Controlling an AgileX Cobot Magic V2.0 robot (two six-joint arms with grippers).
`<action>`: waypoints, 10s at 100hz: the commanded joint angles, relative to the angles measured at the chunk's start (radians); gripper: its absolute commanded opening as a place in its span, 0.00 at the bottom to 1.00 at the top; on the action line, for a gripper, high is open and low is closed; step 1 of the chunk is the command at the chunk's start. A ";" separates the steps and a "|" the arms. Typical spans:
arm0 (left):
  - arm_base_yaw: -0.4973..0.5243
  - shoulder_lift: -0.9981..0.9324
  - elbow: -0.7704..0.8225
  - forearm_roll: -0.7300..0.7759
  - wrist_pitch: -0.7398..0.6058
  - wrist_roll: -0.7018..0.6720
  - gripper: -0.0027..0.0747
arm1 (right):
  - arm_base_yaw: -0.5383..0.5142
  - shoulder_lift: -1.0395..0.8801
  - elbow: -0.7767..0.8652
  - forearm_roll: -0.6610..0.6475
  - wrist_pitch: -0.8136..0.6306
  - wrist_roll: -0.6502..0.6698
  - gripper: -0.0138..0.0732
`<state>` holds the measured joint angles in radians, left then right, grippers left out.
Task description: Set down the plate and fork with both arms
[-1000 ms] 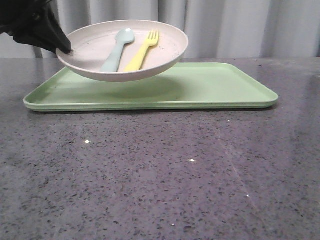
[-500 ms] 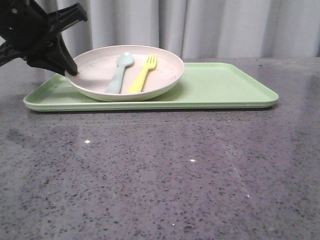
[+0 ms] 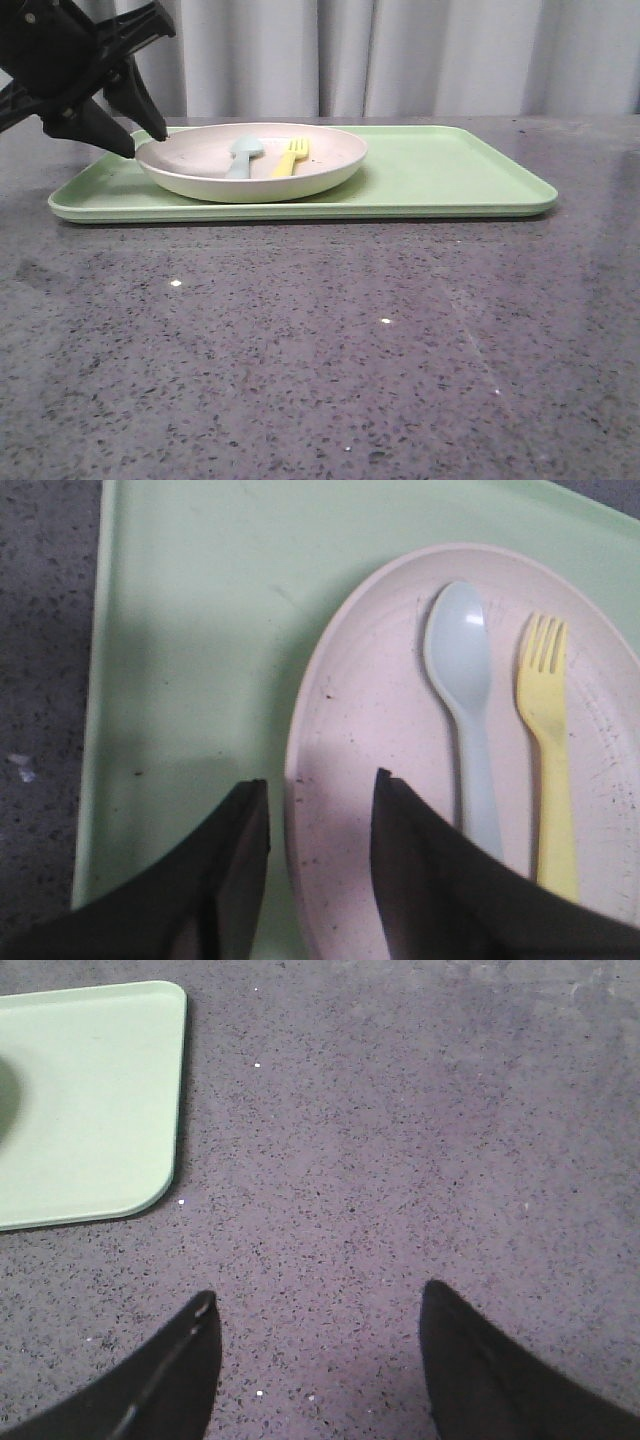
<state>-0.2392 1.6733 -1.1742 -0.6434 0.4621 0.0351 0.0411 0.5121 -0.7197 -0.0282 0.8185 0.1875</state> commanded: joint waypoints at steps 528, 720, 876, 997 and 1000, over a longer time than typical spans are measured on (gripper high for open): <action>0.009 -1.025 0.390 0.390 0.170 -0.007 0.40 | 0.423 1.395 -1.218 -0.156 0.486 0.172 0.14; 0.009 -1.105 0.463 0.390 0.116 -0.007 0.31 | 0.427 0.654 -0.417 -0.102 0.046 0.183 0.54; 0.009 -1.384 0.611 0.392 0.206 -0.007 0.01 | 0.427 -0.141 0.108 -0.112 -0.057 0.183 0.08; 0.195 -1.570 0.963 0.504 -0.339 0.102 0.01 | 0.427 -0.141 0.108 -0.112 -0.057 0.183 0.08; 0.202 -1.580 0.987 0.504 -0.362 0.102 0.01 | 0.427 -0.141 0.108 -0.112 -0.057 0.183 0.08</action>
<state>-0.0552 0.1034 -0.2215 -0.1366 0.2592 0.1284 0.4707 0.3651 -0.5891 -0.1174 0.8249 0.3730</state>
